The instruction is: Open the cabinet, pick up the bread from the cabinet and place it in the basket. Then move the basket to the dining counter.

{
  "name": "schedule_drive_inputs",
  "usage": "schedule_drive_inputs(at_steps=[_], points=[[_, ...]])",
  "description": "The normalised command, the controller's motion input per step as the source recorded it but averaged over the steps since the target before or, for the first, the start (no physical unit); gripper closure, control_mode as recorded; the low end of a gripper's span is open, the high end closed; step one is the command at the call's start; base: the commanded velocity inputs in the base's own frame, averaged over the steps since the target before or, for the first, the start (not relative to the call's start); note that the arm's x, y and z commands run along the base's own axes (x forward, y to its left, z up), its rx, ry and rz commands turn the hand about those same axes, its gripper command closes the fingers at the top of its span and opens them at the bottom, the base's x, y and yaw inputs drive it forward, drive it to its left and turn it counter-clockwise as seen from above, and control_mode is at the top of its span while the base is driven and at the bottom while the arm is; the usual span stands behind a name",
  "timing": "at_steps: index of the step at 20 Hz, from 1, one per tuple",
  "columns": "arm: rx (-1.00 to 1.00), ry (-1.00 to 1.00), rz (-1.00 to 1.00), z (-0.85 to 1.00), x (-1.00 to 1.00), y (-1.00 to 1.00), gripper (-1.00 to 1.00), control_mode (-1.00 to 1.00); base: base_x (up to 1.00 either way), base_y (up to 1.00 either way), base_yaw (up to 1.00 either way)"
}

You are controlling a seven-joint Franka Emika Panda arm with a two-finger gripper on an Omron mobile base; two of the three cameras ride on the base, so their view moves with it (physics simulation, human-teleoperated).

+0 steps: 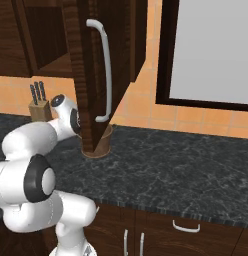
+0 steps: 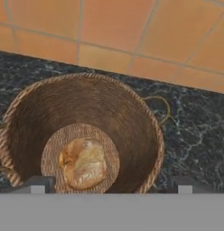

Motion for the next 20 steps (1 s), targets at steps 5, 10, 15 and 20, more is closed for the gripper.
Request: schedule_drive_inputs(at_steps=[5,10,15,20], points=[[0.08,-0.31,-0.30,0.45,-0.51,0.00,-1.00,-1.00,0.00,0.00,0.00],[0.24,-0.05,-0.16,0.34,-0.41,0.00,-1.00,-1.00,0.00,0.00,0.00],[0.20,0.06,-0.29,0.39,-0.20,0.03,-1.00,-1.00,0.00,0.00,0.00],[0.19,0.07,-0.15,0.31,-0.47,0.00,-1.00,-1.00,0.00,0.00,0.00]])
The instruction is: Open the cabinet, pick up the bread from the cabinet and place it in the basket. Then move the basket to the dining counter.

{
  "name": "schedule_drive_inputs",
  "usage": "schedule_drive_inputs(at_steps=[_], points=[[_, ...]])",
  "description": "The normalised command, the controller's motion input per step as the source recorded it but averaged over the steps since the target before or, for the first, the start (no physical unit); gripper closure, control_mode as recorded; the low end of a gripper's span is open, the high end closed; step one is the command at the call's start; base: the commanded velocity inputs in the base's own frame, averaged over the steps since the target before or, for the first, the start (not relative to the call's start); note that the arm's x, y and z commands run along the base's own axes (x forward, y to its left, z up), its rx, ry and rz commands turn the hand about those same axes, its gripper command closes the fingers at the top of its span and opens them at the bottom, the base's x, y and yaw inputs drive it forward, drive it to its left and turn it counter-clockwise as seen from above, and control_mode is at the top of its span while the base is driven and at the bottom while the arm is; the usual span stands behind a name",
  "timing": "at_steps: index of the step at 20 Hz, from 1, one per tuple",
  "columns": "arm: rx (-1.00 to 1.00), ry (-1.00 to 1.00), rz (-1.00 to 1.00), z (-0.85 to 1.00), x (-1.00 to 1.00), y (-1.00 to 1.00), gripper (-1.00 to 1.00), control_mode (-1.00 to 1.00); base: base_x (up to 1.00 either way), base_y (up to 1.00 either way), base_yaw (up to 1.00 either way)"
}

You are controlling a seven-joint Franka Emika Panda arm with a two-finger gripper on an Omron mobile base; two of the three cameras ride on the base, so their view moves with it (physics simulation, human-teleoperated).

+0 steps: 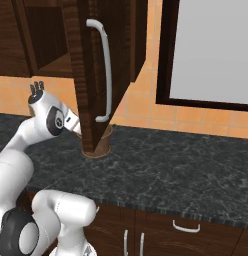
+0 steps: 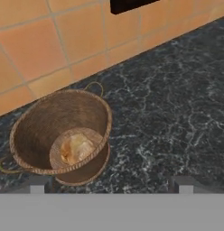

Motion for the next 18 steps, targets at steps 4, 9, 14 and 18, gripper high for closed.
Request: schedule_drive_inputs(at_steps=[4,9,14,18], points=[[0.15,0.11,0.00,0.04,-0.23,0.01,-1.00,-1.00,0.00,0.00,0.00],[0.00,0.00,0.00,-0.21,-0.06,0.06,-1.00,-1.00,0.00,0.00,0.00],[0.14,0.01,-0.08,-0.27,0.00,0.00,-1.00,-1.00,0.00,0.00,0.00],[0.14,0.00,-0.11,-0.21,-0.01,0.00,-1.00,-1.00,0.00,0.00,0.00]])
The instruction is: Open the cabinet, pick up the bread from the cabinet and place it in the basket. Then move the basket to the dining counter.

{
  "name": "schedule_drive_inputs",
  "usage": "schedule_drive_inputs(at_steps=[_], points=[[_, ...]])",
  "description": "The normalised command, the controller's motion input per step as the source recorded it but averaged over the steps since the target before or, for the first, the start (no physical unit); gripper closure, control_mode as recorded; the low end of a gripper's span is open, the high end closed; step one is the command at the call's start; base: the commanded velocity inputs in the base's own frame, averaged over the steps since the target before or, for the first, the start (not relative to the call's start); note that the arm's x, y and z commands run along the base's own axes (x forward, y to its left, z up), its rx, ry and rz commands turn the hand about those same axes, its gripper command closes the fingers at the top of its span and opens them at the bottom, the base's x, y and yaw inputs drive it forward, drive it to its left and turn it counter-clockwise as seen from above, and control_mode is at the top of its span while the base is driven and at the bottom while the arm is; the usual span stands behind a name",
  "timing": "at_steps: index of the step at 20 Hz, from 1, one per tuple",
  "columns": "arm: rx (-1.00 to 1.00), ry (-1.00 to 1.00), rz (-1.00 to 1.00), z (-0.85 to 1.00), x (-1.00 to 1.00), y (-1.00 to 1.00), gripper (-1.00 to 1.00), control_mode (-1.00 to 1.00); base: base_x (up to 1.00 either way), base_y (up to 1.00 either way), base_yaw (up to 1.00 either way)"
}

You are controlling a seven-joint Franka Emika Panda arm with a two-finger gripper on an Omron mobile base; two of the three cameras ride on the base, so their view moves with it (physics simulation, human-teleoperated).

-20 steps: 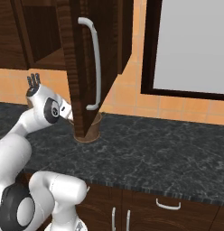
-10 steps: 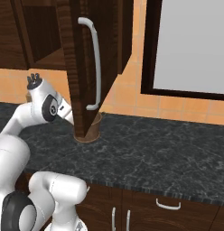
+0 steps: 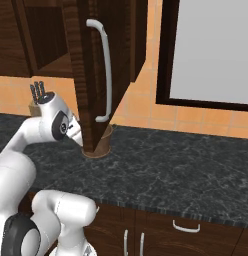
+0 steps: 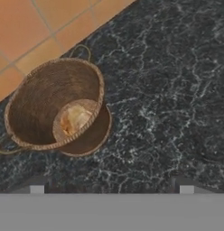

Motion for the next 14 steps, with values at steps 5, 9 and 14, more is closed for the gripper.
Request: schedule_drive_inputs(at_steps=[5,9,14], points=[[0.15,0.00,-0.05,-0.09,0.00,-0.09,-1.00,-1.00,0.00,0.00,0.00],[0.22,0.03,0.00,0.00,0.00,-0.26,-1.00,-1.00,0.00,0.00,0.00],[0.01,0.02,-0.01,-0.17,0.13,-0.03,-1.00,-1.00,0.00,0.00,0.00]])
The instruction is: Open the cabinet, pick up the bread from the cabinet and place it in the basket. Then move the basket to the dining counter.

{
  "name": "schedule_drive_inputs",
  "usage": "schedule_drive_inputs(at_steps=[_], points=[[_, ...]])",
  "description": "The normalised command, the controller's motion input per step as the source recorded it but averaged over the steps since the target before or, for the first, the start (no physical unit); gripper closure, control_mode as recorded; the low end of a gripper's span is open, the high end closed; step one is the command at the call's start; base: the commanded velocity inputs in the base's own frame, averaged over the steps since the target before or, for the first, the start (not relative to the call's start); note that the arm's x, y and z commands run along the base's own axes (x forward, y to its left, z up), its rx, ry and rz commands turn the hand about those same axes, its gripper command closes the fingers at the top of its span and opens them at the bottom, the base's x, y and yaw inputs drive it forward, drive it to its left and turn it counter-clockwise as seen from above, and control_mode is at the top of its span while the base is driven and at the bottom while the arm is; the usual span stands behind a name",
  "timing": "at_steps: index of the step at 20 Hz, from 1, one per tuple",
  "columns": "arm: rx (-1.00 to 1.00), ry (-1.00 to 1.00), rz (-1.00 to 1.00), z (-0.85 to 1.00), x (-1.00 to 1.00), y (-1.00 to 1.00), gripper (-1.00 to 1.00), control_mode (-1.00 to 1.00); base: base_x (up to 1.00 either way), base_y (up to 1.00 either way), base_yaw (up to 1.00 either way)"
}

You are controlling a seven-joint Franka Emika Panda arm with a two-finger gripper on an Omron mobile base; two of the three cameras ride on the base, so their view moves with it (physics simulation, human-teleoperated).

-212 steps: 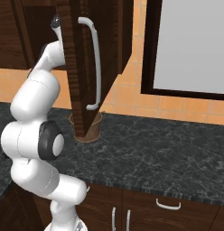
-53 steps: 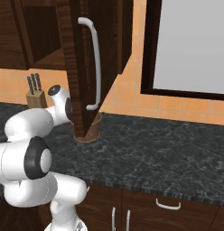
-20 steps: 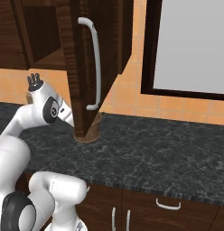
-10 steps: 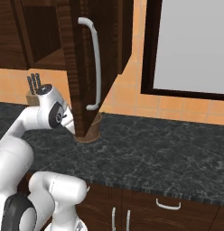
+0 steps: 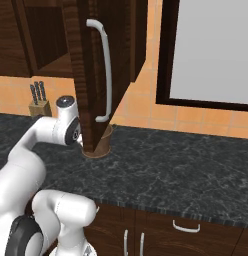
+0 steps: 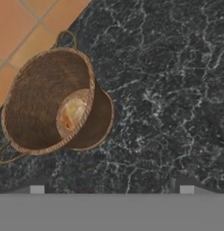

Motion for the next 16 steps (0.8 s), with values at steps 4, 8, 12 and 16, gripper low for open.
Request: schedule_drive_inputs(at_steps=[4,8,12,16], points=[[0.00,0.08,-0.01,-0.18,0.24,-0.09,-1.00,-1.00,0.00,0.00,0.00],[0.03,0.12,0.00,0.00,0.34,-0.13,-1.00,-1.00,0.00,0.00,0.00],[0.00,0.02,0.00,-0.16,0.31,-0.07,-1.00,-1.00,0.00,0.00,0.00],[0.00,0.01,0.00,-0.35,0.29,-0.01,-1.00,-1.00,0.00,0.00,0.00]])
